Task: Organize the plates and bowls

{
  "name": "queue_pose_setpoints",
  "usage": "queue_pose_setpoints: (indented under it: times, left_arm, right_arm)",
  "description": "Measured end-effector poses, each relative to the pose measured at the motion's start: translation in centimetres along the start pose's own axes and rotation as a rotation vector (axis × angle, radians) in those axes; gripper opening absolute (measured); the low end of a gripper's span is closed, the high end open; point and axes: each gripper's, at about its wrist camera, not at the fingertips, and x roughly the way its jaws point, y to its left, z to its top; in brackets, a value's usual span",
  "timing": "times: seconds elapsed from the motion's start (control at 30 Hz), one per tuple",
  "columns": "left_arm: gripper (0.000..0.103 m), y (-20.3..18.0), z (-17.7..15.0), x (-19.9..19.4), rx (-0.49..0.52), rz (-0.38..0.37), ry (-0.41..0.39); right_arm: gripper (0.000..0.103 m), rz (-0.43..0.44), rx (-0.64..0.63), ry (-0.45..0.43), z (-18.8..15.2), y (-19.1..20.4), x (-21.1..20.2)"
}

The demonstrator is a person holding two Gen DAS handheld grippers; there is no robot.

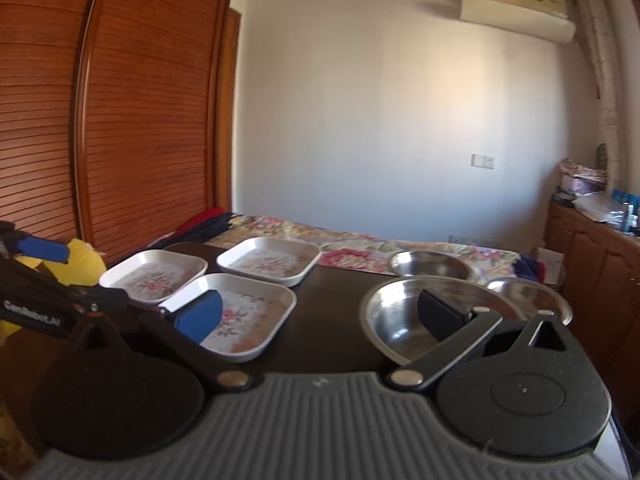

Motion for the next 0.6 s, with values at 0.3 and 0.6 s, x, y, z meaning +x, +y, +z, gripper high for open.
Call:
queue_pose_setpoints:
  times: [0.3, 0.6]
  left_arm:
    - [0.092, 2.0, -0.4, 4.5, -0.032, -0.044, 0.069]
    - [0.065, 2.8, -0.7, 7.9, -0.064, -0.083, 0.115]
  right_arm:
    - [0.1, 0.095, 0.001, 0.092, 0.4, 0.9, 5.0]
    - [0.073, 0.151, 0.02, 0.19, -0.1, 1.7, 9.2]
